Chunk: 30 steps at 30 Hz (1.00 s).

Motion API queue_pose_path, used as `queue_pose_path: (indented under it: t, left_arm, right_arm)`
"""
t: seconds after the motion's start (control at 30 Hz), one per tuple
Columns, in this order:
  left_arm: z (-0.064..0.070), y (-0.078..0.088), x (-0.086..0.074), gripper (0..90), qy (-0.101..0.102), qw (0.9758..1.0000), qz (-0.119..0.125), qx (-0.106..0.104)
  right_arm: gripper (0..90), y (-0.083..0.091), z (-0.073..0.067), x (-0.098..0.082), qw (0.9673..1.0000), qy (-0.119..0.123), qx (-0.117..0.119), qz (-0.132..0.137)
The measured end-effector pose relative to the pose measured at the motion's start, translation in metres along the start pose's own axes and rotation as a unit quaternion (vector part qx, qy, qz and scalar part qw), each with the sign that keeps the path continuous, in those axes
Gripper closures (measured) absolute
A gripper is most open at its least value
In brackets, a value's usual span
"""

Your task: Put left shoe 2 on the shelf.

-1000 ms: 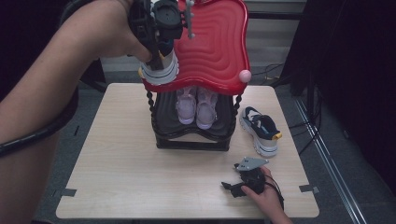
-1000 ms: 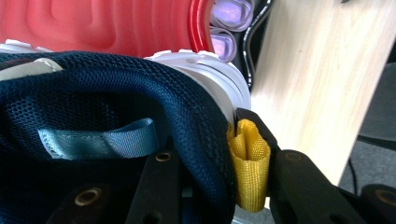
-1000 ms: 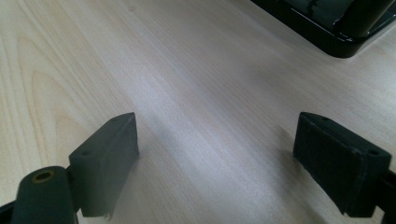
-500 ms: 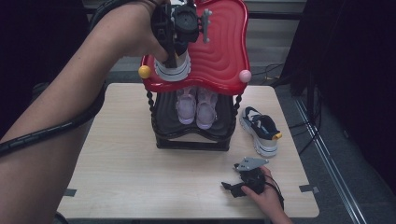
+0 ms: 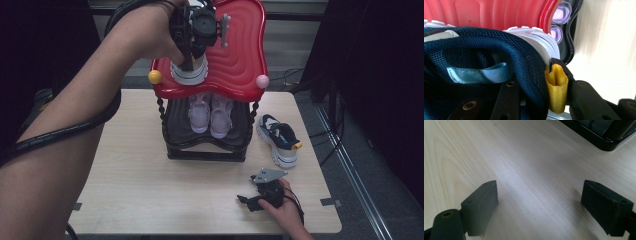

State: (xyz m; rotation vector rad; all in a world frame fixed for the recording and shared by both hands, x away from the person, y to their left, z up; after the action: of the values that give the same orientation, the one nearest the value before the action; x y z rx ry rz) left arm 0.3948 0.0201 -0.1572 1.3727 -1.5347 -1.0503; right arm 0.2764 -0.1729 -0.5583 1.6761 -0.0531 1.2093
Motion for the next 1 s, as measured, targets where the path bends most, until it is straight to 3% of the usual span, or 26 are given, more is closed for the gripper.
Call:
queue_pose_path:
  t: [1.0]
  left_arm:
    - [-0.021, -0.019, 0.003, 69.3, -0.002, 0.9999, 0.003, 0.013]
  right_arm:
    - [13.4, 0.000, 0.000, 0.000, 1.0000, 0.001, 0.000, 0.000]
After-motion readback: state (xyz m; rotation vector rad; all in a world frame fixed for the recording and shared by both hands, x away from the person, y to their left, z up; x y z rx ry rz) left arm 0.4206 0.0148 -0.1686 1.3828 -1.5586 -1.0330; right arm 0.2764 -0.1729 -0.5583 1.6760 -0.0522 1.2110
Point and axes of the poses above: each handheld gripper's, and its own axes: y roughly backward along the jaws, x roughly out of its top, z roughly to its right, the point moved 7 cm from there along -y, roughly forward along the jaws, and after that the axes turned 5 degrees about -x, right-handed, at the moved point
